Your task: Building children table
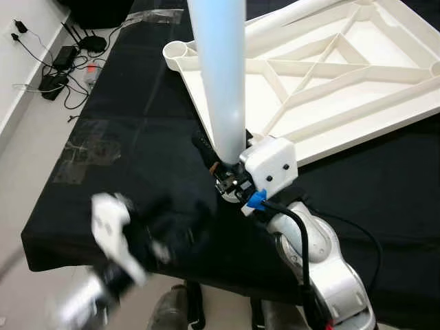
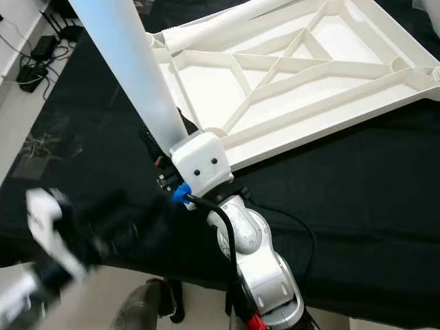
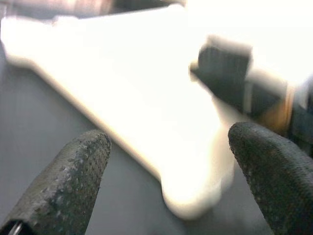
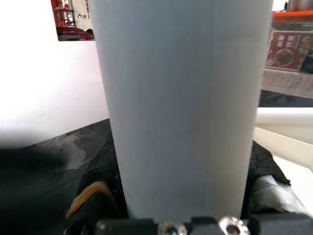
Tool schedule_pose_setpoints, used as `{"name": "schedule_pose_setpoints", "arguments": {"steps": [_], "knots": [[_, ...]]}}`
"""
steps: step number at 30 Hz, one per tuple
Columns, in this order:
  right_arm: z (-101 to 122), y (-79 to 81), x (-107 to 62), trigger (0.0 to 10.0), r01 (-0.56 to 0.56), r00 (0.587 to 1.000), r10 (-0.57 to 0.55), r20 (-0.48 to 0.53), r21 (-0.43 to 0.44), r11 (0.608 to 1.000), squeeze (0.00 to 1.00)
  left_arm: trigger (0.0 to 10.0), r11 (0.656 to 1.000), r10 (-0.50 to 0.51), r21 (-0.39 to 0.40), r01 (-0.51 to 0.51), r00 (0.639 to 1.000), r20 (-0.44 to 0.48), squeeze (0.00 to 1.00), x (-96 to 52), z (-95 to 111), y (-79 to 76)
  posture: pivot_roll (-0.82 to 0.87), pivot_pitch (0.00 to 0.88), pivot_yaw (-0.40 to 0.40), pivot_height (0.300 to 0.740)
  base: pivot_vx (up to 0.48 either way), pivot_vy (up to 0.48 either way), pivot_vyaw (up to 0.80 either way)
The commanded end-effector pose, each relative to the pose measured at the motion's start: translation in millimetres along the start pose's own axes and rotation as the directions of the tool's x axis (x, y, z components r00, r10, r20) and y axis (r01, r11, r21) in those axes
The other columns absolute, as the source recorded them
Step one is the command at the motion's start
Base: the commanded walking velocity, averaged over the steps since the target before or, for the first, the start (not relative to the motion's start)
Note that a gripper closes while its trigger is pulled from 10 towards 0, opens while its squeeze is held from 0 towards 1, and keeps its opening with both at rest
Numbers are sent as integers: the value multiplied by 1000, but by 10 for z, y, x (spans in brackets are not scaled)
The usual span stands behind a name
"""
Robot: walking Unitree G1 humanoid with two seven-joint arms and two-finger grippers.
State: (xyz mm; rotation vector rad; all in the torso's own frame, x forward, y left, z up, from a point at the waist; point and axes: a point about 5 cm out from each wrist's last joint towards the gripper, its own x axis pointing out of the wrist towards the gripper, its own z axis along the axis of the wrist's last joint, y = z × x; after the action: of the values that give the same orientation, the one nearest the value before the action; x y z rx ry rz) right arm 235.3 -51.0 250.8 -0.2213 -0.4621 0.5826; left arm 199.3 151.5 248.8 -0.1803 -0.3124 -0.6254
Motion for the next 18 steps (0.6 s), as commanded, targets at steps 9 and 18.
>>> {"name": "schedule_pose_setpoints", "arguments": {"steps": [9,18], "knots": [[-180,53,-27,0,-24,996,26,-86,26,999,0,10000,996,-19,94,-1,977,210,0,183,697,239,35,326,59,740,0,0,0],[-190,73,-22,0,-26,996,28,-85,30,999,0,10000,840,-508,-88,536,833,219,0,271,951,-155,34,327,55,740,0,0,0]]}}
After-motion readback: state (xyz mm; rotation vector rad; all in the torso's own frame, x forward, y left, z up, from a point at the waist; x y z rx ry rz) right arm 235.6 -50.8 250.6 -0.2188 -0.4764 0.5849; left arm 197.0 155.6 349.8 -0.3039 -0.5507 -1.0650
